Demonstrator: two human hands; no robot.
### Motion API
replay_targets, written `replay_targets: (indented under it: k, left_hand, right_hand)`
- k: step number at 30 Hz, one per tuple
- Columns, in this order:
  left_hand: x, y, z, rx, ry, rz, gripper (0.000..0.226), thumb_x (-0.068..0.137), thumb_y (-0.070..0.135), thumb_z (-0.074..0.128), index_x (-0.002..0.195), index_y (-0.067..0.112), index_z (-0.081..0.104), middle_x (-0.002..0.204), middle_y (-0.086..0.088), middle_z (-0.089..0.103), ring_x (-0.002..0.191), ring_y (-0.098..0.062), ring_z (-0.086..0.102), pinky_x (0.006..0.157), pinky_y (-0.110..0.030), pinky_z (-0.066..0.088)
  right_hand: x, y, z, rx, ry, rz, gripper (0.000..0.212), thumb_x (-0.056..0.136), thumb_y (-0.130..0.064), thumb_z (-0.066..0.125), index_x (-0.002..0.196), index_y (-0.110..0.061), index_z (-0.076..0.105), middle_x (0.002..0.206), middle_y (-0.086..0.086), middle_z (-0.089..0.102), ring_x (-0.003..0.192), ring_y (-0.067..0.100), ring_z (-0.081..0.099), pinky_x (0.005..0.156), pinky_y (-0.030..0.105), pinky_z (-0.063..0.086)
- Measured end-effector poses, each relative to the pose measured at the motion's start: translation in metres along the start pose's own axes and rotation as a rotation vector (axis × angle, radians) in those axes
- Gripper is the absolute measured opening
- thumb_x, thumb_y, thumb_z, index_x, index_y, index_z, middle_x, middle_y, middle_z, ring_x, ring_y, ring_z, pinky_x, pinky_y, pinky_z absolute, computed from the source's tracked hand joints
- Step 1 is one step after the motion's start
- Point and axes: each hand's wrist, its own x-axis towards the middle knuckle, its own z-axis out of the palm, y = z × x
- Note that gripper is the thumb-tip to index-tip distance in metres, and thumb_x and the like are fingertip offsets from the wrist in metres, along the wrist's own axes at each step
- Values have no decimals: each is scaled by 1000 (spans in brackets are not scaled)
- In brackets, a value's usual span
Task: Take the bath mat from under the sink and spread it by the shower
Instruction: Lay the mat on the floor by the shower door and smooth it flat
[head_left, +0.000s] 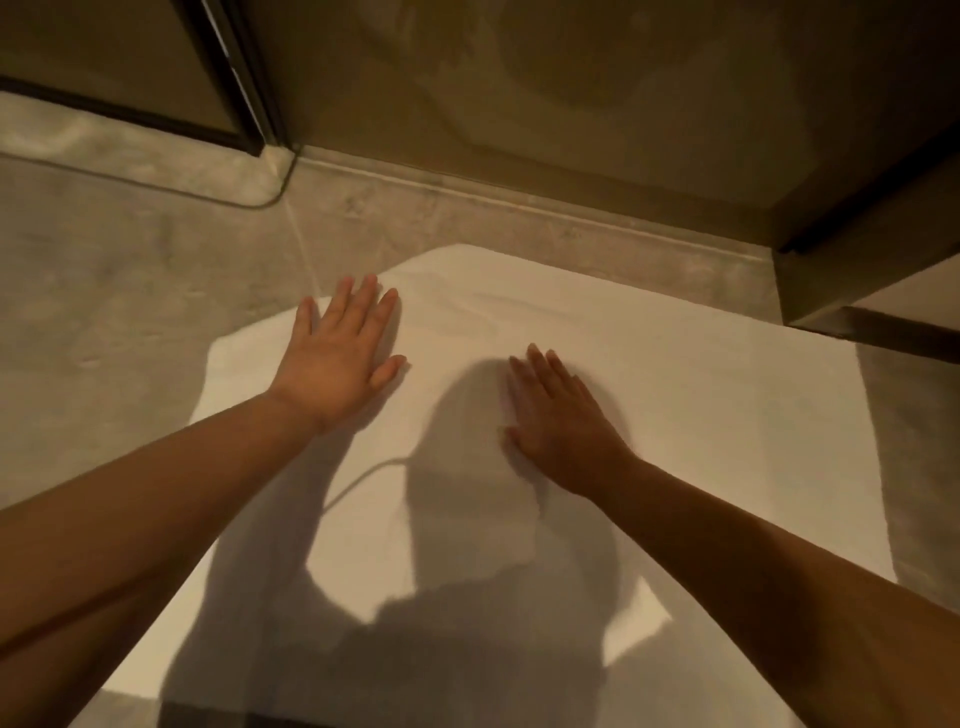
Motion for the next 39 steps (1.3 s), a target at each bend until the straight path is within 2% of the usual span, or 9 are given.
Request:
replay_targets:
  k: [4, 9, 15, 20, 25, 29, 32, 36, 39]
  left_hand:
    - [-19, -35, 1, -108, -24, -97, 67, 95, 47, 31, 149, 14, 8, 158, -9, 6, 144, -26, 1, 112, -50, 8]
    - [-35, -60, 6, -172, -38, -45, 67, 93, 31, 45, 148, 14, 10, 157, -10, 12, 142, -25, 15, 111, -51, 13]
    - [-31, -64, 1, -215, 65, -9, 64, 83, 14, 54, 142, 14, 31, 128, -12, 48, 114, -33, 44, 97, -43, 27]
    - [-39, -57, 3, -167, 110, 39, 43, 91, 14, 46, 133, 20, 45, 108, -8, 55, 92, -30, 52, 78, -41, 43]
    - [-46, -54, 15, 8, 67, 176, 53, 86, 8, 41, 138, 17, 37, 124, -10, 51, 100, -30, 50, 73, -41, 44]
    - [-49, -51, 13, -73, 57, 201, 46, 91, 19, 42, 137, 18, 42, 123, -10, 51, 101, -31, 49, 73, -41, 40]
    - [-48, -51, 0, -312, 145, 121, 27, 92, 20, 49, 113, 13, 63, 106, -13, 58, 88, -34, 55, 65, -42, 46]
    - [-36, -51, -7, -380, 204, 14, 32, 90, 22, 52, 120, 14, 58, 105, -11, 59, 92, -31, 53, 72, -44, 47]
    - [-26, -43, -3, -356, 149, 16, 37, 90, 27, 52, 126, 17, 55, 116, -8, 60, 100, -30, 54, 80, -42, 45]
  right_hand:
    - [36, -54, -16, 30, 20, -85, 71, 94, -37, 48, 151, -14, 10, 159, 11, 4, 146, 28, 1, 117, 45, 11]
    - [87, -97, -24, 50, 15, -91, 70, 92, -25, 55, 149, -12, 19, 158, 14, 14, 144, 31, 13, 116, 45, 20]
    - [124, -111, -26, -9, 45, -99, 64, 89, -8, 49, 148, -13, 24, 154, 15, 25, 141, 33, 24, 113, 45, 26]
    - [122, -106, -28, -23, 88, -165, 49, 90, -6, 41, 139, -11, 41, 119, 19, 56, 104, 37, 54, 84, 46, 48]
    - [116, -100, -27, -20, 72, -149, 55, 95, -15, 41, 147, -22, 26, 107, 14, 56, 93, 32, 56, 74, 42, 49]
    - [108, -99, -23, -2, 124, -131, 32, 92, -16, 43, 122, -16, 53, 98, 10, 57, 89, 31, 56, 69, 38, 47]
    - [97, -97, -19, -9, 179, -126, 19, 93, -15, 41, 102, -13, 57, 90, 6, 57, 82, 28, 57, 63, 37, 46]
    - [73, -93, -7, -6, 179, -126, 39, 95, -17, 42, 133, -11, 47, 118, 11, 58, 100, 30, 55, 78, 42, 48]
    - [59, -92, 0, -52, 171, -131, 51, 93, -12, 46, 143, -7, 37, 125, 17, 55, 104, 33, 51, 79, 43, 45]
